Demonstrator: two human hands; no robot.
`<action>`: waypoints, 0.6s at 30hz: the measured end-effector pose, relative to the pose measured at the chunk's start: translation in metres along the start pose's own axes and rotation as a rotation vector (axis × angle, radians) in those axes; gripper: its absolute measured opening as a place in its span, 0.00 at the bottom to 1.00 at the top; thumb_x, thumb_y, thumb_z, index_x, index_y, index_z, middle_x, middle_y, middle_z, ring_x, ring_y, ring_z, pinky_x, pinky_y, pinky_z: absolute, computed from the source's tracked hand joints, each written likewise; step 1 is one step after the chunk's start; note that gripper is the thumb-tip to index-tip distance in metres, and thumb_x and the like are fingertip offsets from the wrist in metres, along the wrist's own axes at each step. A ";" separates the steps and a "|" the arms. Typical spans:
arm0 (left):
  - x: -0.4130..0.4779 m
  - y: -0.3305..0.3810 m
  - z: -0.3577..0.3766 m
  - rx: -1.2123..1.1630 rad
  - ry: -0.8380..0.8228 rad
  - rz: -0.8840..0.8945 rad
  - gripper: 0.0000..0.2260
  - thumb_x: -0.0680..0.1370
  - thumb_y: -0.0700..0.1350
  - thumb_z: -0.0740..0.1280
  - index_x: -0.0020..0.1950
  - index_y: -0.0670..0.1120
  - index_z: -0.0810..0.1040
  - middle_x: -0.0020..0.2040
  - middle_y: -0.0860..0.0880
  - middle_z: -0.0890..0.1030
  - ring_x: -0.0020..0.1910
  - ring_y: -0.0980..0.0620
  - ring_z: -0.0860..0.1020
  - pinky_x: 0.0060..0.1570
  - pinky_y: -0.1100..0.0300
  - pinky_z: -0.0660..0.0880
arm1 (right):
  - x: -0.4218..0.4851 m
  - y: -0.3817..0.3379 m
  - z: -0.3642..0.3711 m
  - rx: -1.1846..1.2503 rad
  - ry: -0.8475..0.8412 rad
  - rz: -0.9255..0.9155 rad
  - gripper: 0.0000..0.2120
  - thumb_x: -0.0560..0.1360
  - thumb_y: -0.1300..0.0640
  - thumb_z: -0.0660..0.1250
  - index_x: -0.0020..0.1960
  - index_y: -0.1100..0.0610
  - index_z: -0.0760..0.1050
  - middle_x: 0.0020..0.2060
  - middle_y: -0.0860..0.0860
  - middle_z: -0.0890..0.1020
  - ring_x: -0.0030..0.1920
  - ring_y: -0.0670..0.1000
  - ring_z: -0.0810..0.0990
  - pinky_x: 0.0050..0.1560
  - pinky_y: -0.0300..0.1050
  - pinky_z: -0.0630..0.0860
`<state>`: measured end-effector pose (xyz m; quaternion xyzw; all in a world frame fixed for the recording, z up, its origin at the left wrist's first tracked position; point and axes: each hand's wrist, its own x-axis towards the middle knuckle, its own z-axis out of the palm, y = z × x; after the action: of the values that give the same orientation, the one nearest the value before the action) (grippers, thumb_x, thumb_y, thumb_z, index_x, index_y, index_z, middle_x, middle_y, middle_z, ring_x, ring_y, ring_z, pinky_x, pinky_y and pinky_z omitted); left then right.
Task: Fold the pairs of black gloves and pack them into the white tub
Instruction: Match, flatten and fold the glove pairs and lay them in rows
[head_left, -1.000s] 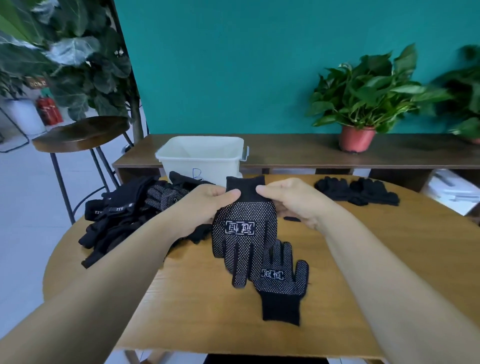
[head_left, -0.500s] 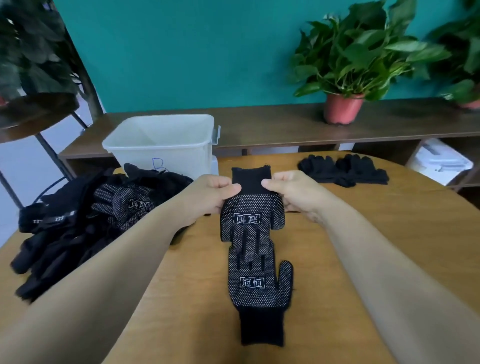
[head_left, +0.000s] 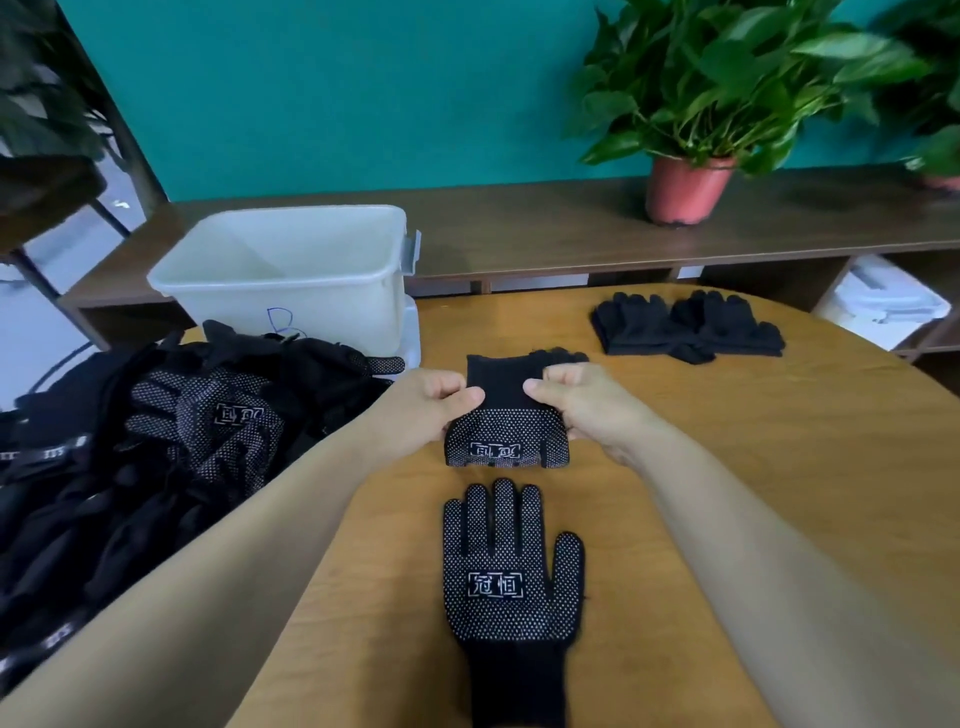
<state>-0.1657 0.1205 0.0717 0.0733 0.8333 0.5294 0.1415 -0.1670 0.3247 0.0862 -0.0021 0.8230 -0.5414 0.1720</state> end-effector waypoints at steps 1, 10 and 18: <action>-0.002 -0.002 0.000 0.006 0.001 -0.003 0.15 0.82 0.48 0.66 0.36 0.45 0.75 0.38 0.44 0.77 0.40 0.49 0.75 0.53 0.44 0.77 | -0.002 0.002 0.002 0.006 0.008 -0.008 0.13 0.81 0.52 0.63 0.38 0.50 0.71 0.39 0.47 0.80 0.35 0.44 0.76 0.45 0.44 0.73; -0.043 -0.022 0.015 0.027 -0.029 0.088 0.19 0.80 0.51 0.67 0.35 0.41 0.70 0.34 0.46 0.70 0.36 0.49 0.66 0.40 0.54 0.63 | -0.044 0.027 0.014 -0.044 0.008 -0.122 0.17 0.80 0.54 0.64 0.35 0.56 0.66 0.35 0.53 0.70 0.37 0.51 0.68 0.41 0.47 0.66; -0.091 -0.057 0.050 -0.051 0.041 0.146 0.10 0.79 0.50 0.69 0.44 0.44 0.80 0.42 0.50 0.84 0.42 0.47 0.81 0.47 0.48 0.76 | -0.088 0.060 0.033 -0.109 0.043 -0.227 0.16 0.80 0.56 0.65 0.34 0.50 0.71 0.27 0.45 0.72 0.30 0.46 0.69 0.36 0.44 0.68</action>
<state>-0.0616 0.1147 0.0150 0.1195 0.8146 0.5608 0.0874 -0.0638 0.3371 0.0454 -0.0932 0.8491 -0.5118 0.0916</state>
